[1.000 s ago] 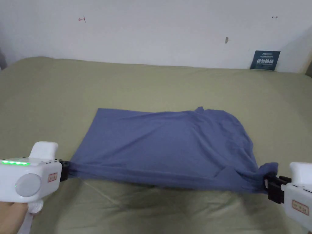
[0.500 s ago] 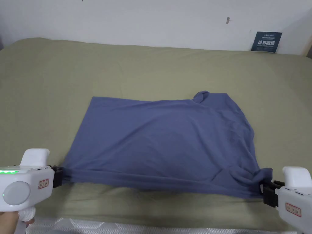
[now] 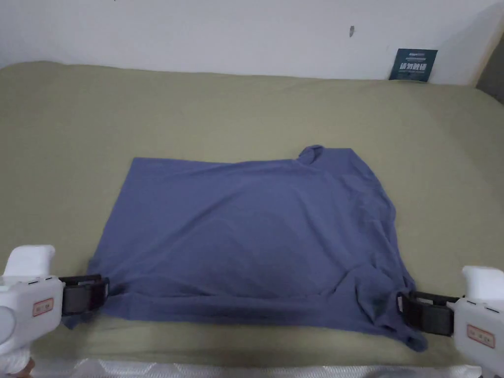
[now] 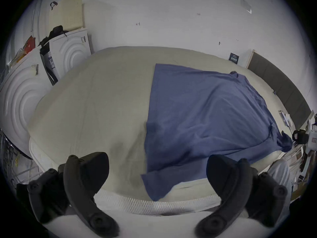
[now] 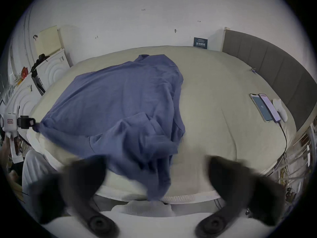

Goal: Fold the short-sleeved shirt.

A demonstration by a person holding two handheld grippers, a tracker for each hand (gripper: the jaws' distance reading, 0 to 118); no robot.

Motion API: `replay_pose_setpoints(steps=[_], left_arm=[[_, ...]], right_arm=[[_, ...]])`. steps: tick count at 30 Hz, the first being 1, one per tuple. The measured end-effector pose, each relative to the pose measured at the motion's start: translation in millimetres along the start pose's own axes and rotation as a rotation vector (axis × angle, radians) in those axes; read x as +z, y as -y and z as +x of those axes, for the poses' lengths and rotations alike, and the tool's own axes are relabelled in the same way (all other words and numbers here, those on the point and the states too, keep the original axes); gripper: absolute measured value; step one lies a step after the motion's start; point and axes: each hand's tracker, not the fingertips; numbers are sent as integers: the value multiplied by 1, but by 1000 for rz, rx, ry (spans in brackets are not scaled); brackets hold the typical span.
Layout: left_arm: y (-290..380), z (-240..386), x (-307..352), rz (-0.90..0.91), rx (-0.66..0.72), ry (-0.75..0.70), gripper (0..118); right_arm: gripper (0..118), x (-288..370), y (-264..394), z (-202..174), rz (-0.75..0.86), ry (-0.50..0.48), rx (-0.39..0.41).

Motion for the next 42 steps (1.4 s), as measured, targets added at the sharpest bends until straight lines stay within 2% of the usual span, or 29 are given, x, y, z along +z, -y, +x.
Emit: replay_pose_setpoints(steps=[2, 3, 4, 5, 6, 7, 8, 9, 10, 14, 20, 21, 22, 23, 24, 29, 30, 31, 32, 33, 34, 35, 36, 38, 39, 42], left_arm=[[-4, -3, 6, 29, 10, 5, 116], [-8, -2, 8, 33, 16, 2, 114], [-11, -3, 11, 43, 25, 4, 109], [-12, -5, 13, 61, 35, 3, 95], [-14, -5, 15, 76, 48, -6, 52], [-16, -5, 15, 76, 50, -8, 8], [-16, -5, 14, 79, 52, -13, 0], [-19, -7, 13, 74, 55, -20, 0], [-20, -8, 14, 62, 63, -12, 0], [-12, -23, 21, 41, 102, 7, 0], [-1, -29, 14, -38, 80, 62, 3], [1, -27, 12, -45, 69, 72, 22], [2, -26, 11, -53, 67, 79, 59], [3, -26, 10, -56, 64, 86, 102], [5, -26, 6, -77, 58, 103, 118], [16, -11, -13, -134, 1, 32, 116], [17, -10, -18, -134, 0, 18, 111], [17, -9, -21, -139, 1, 22, 100], [17, -8, -23, -142, 15, 26, 74], [17, -12, -27, -145, 27, 43, 19], [16, -13, -30, -151, 29, 61, 3], [15, -12, -30, -165, 33, 77, 3], [15, -12, -30, -163, 34, 81, 3], [16, -7, -23, -155, 18, 73, 3], [16, -8, -23, -153, 23, 67, 3], [15, -10, -17, -147, 59, 77, 3]], right_arm=[[112, 14, -6, 4, 59, -9, -49], [110, 18, -10, 6, 72, 4, -67], [103, 19, -13, 8, 81, 7, -74], [84, 22, -14, 10, 102, 16, -85], [34, 20, -17, 12, 111, 24, -90], [0, 18, -18, 12, 122, 62, -101], [0, 18, -15, 13, 126, 109, -145], [0, 16, -18, 15, 108, 54, -122], [0, 14, -17, 17, 81, 14, -133], [0, 21, -7, 4, 90, 55, -65], [0, 18, -1, 3, 48, 30, -72], [0, 20, 0, 1, 46, 26, -68], [0, 18, 0, 2, 42, 23, -65], [0, 19, 0, 2, 41, 21, -59], [0, 21, 0, 1, 41, 18, -52], [0, 24, 0, 2, 22, 1, -14], [0, 22, 3, 2, 16, 0, -7], [0, 21, 4, 2, 10, 3, 0], [0, 20, 5, 3, 3, 1, 5], [0, 20, 7, 4, -5, -4, 8], [0, 17, 10, 4, -19, -18, 9], [0, 16, 11, 5, -30, -46, 14], [14, 16, 12, 5, -31, -64, 24], [84, 10, 16, 6, -69, -95, 47], [110, 5, 19, 6, -107, -128, 52], [107, -3, 28, -1, -139, -125, 120]])
